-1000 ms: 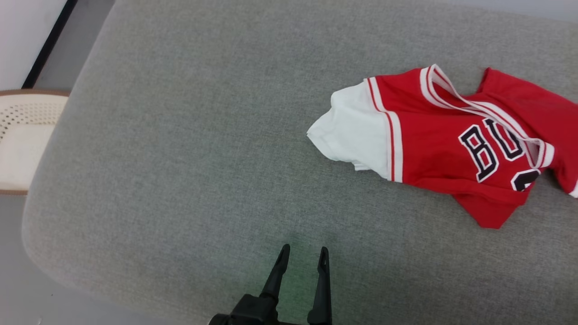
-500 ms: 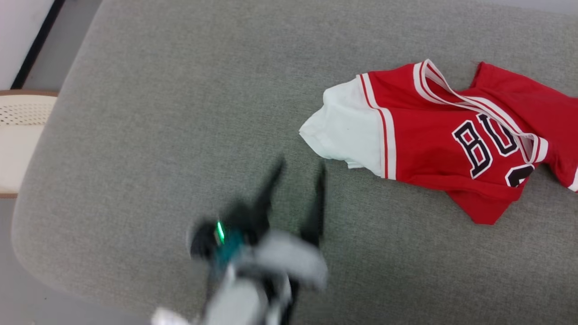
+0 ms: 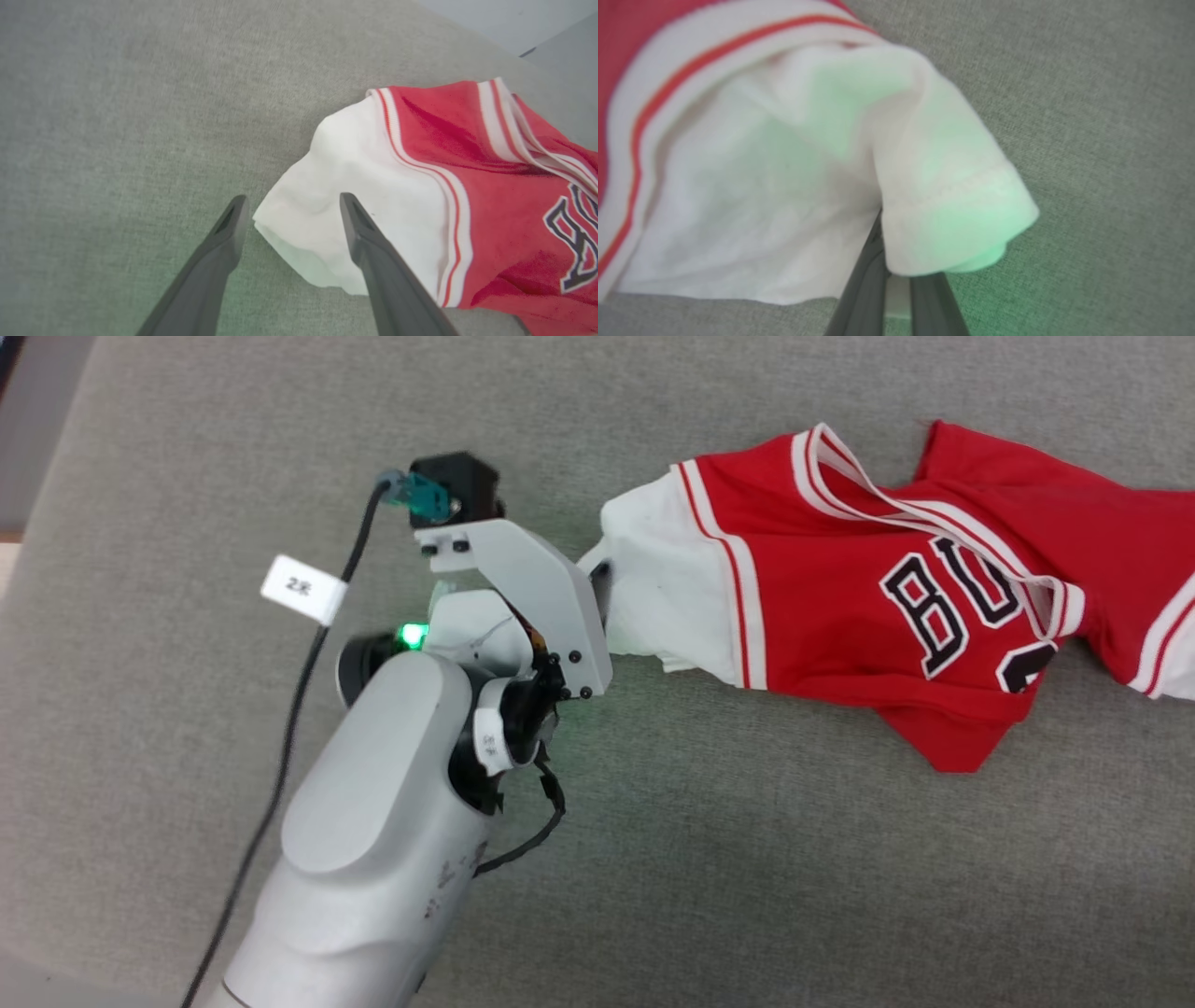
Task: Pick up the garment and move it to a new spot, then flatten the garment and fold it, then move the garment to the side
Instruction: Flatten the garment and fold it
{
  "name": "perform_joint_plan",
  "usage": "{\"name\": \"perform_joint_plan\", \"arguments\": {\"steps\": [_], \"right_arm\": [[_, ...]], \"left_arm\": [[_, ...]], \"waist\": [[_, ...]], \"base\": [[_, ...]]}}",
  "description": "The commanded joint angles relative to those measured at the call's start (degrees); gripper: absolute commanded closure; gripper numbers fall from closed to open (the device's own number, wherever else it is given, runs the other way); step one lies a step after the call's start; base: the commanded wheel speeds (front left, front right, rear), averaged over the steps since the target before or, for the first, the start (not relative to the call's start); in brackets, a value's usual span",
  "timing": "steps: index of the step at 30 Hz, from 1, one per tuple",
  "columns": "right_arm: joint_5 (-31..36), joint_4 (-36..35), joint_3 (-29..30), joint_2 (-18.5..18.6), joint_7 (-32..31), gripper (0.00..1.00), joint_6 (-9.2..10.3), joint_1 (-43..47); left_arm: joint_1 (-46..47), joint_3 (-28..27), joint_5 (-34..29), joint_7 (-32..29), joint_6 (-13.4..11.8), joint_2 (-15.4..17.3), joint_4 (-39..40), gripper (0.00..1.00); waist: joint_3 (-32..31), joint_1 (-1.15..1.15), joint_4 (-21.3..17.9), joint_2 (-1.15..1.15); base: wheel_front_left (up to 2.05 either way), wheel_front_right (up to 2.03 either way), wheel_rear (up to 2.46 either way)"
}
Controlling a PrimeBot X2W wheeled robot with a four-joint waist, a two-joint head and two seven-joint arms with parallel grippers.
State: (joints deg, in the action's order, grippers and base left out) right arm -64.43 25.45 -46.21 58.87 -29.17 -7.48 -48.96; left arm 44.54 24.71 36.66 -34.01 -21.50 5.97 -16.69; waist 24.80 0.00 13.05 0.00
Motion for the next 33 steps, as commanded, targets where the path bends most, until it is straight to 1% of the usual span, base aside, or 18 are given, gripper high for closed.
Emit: {"name": "perform_joint_plan", "arguments": {"steps": [1,4,5,7,11,14,18,19,20,21,22,23,29,33], "right_arm": [[-0.26,0.55,-2.35,-2.03,-0.21,1.00,-0.02,0.95],[-0.78,0.90,-4.20,-2.53,0.22,1.00,-0.02,0.04],[-0.62,0.88,-4.81,-2.43,0.33,1.00,-0.02,-0.19],[-0.98,0.90,-5.96,-2.24,0.62,1.00,-0.02,-0.79],[-1.46,0.84,-7.68,-1.87,1.41,1.00,0.01,-2.27],[-1.98,0.76,-9.03,-1.60,1.85,1.00,0.02,-3.50],[-2.72,0.83,-10.66,-1.25,2.67,1.00,0.04,-4.75],[-2.99,0.91,-11.15,-1.13,2.91,1.00,0.05,-5.00],[-2.99,0.91,-11.15,-1.13,2.91,1.00,0.05,-5.00],[-3.21,0.98,-11.52,-1.07,3.03,1.00,0.05,-5.18],[-3.56,1.11,-11.93,-1.10,3.49,1.00,0.05,-5.42],[-3.84,1.26,-12.26,-1.23,3.80,1.00,0.05,-5.60],[-6.56,1.79,-12.16,-2.00,8.00,1.00,0.02,-7.36],[-7.85,2.13,-10.45,-1.39,12.99,1.00,0.00,-9.84]], "left_arm": [[0.33,0.13,0.00,-1.23,-0.90,0.18,-0.40,0.00],[-0.83,-0.82,2.77,-3.94,-2.93,-1.18,-0.46,0.00],[-0.87,-0.28,2.66,-4.55,-3.15,-1.25,-0.58,0.00],[-0.88,-0.65,3.07,-4.46,-4.07,-1.28,-0.62,0.00],[-1.01,-0.86,4.71,-3.82,-4.89,-2.23,-1.27,0.00],[-0.74,-0.64,5.95,-3.03,-4.34,-2.61,-2.12,0.00],[-0.80,-0.18,8.73,-1.73,-2.61,-3.15,-3.18,0.00],[-0.78,-0.03,9.27,-1.18,-2.18,-3.26,-3.47,0.04],[-0.78,-0.03,9.27,-1.18,-2.18,-3.26,-3.47,0.04],[-0.68,0.01,9.80,-0.59,-1.91,-3.31,-3.84,0.58],[-0.52,0.32,10.19,-0.25,-1.33,-3.37,-4.21,0.97],[-0.44,0.65,10.51,0.16,-0.88,-3.44,-4.55,1.00],[2.05,-0.60,9.41,7.67,0.99,-2.93,-5.93,1.00],[4.24,-1.13,7.39,14.08,2.81,-2.72,-6.68,1.00]], "waist": [[0.33,0.00,-0.56,0.00],[0.58,0.00,-0.71,0.00],[0.73,0.00,-0.67,0.00],[1.09,0.00,-0.62,0.00],[1.80,0.00,-0.66,0.00],[2.34,0.00,-0.93,0.00],[2.83,0.00,-1.25,0.00],[2.86,0.00,-1.29,0.00],[2.86,0.00,-1.29,0.00],[2.88,0.00,-1.34,0.00],[2.81,0.00,-1.42,0.00],[2.64,0.00,-1.53,0.00],[0.59,0.00,-1.99,0.00],[-0.50,0.00,-2.33,0.00]], "base": [[0.00,0.00,0.00],[0.00,0.00,0.00],[0.00,0.00,0.00],[0.00,0.00,0.00],[0.00,0.00,0.00],[0.00,0.00,0.00],[0.00,0.00,0.00],[0.00,0.00,0.00],[0.00,0.00,0.00],[0.00,0.00,0.00],[0.00,0.00,0.00],[0.00,0.00,0.00],[0.00,0.00,0.00],[0.00,0.00,0.00]]}}
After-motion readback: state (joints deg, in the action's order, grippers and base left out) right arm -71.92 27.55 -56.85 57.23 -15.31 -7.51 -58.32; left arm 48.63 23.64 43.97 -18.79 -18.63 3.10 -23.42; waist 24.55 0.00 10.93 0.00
